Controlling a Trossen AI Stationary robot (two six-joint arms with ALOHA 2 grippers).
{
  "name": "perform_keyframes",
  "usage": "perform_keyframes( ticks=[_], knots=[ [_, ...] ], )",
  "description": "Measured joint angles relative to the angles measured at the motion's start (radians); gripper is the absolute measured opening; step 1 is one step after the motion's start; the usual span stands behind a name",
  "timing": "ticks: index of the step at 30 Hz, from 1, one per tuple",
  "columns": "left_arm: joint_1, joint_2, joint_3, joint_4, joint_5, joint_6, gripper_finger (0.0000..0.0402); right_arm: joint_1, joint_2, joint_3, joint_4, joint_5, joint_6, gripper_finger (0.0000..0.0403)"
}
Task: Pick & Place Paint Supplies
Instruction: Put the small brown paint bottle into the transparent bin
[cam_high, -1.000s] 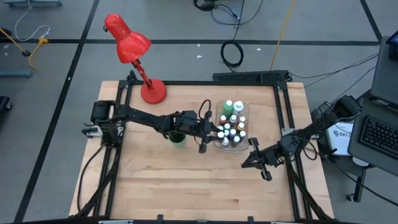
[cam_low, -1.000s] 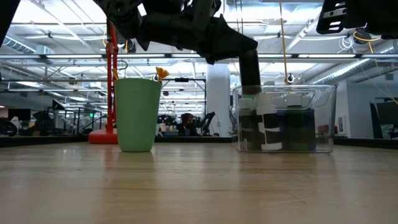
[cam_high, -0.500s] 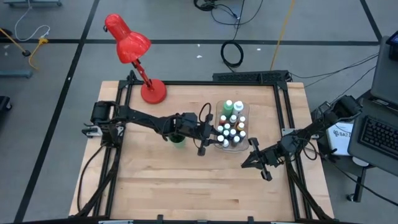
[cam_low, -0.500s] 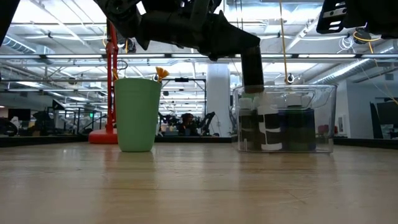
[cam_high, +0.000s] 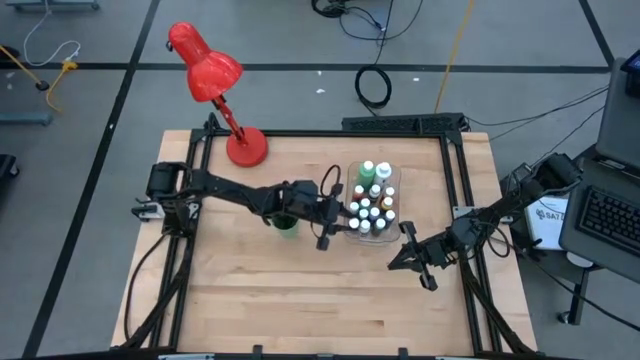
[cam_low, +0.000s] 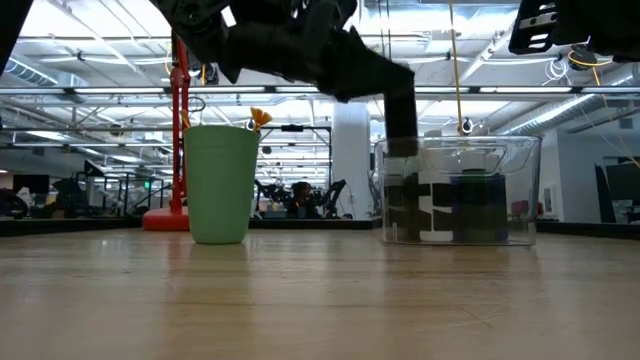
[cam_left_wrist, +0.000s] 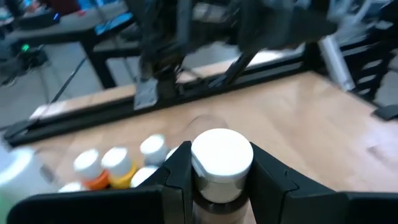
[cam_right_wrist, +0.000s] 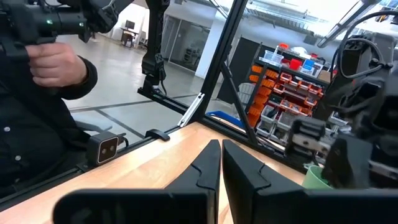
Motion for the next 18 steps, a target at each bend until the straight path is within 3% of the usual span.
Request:
perform_keyframes(
  ticks=[18],
  knots=[
    [0.015,0.039,0.0,-0.023,-0.04,-0.057,0.0097,0.0,0.0,0.0,0.002,0.0,0.0,0.0008]
  ],
)
